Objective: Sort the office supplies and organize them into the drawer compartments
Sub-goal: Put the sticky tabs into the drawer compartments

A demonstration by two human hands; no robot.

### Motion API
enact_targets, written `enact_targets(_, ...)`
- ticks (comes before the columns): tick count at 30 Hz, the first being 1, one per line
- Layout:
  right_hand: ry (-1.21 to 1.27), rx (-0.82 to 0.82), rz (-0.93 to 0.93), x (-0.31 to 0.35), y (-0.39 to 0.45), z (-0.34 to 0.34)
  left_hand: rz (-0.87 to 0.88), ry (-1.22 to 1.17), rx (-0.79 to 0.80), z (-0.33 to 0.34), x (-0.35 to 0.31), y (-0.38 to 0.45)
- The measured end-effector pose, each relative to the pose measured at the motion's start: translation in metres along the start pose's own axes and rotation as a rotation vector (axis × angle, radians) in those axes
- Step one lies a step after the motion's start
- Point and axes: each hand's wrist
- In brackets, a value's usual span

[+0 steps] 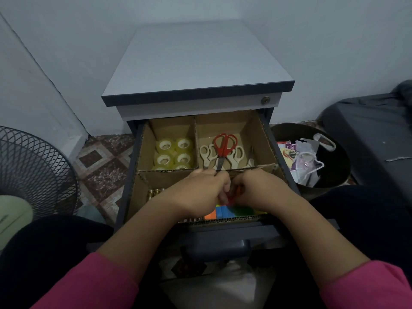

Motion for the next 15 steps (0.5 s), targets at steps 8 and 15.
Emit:
enact_targets(8, -0.032, 0.033, 0.0, 0.0031, -0.0008, 0.0037, 0.065, 0.05, -0.031, 0.0019, -0.0034, -0.0023)
enact_targets(15, -0.016, 0.03, -0.005, 0.0032, -0.0012, 0.0027, 0.054, 0.021, 0.003, 0.0006, -0.004, -0.0033)
Point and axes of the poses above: each hand's wrist, its own y-axis towards the middle knuckle, its own z-axis out of the palm, x = y × z, and after that the axes turned 6 degrees about -z, right-handed
